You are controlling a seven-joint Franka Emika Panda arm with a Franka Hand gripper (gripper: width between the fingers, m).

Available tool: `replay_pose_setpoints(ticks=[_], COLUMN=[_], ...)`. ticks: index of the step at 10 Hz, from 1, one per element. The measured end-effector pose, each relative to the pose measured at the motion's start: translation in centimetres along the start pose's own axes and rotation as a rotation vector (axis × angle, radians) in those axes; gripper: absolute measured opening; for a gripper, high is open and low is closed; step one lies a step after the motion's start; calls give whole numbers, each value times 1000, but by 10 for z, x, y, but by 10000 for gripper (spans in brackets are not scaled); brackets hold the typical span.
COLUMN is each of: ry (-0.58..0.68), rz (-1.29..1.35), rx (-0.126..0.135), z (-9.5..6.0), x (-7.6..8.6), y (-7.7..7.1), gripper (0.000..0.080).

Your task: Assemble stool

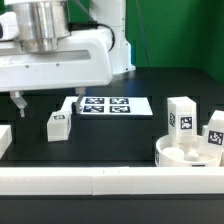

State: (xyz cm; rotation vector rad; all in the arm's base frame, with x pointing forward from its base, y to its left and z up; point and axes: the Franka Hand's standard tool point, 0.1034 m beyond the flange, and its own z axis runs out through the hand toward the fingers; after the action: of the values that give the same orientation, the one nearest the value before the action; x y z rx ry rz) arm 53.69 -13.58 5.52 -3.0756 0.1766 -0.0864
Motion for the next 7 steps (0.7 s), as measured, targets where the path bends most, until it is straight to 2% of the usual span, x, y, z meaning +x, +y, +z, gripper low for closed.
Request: replay_pose_setpoints(ticks=[1,2,4,6,7], ry=[-4,-16,-15,-167,-235], rz=[4,5,5,10,10], rx=[-8,-5,-5,46,63], z=[6,8,8,9,10], x=[-10,-14,-13,-21,-19], y=[3,3,2,-9,-10], gripper=[649,649,649,649,649])
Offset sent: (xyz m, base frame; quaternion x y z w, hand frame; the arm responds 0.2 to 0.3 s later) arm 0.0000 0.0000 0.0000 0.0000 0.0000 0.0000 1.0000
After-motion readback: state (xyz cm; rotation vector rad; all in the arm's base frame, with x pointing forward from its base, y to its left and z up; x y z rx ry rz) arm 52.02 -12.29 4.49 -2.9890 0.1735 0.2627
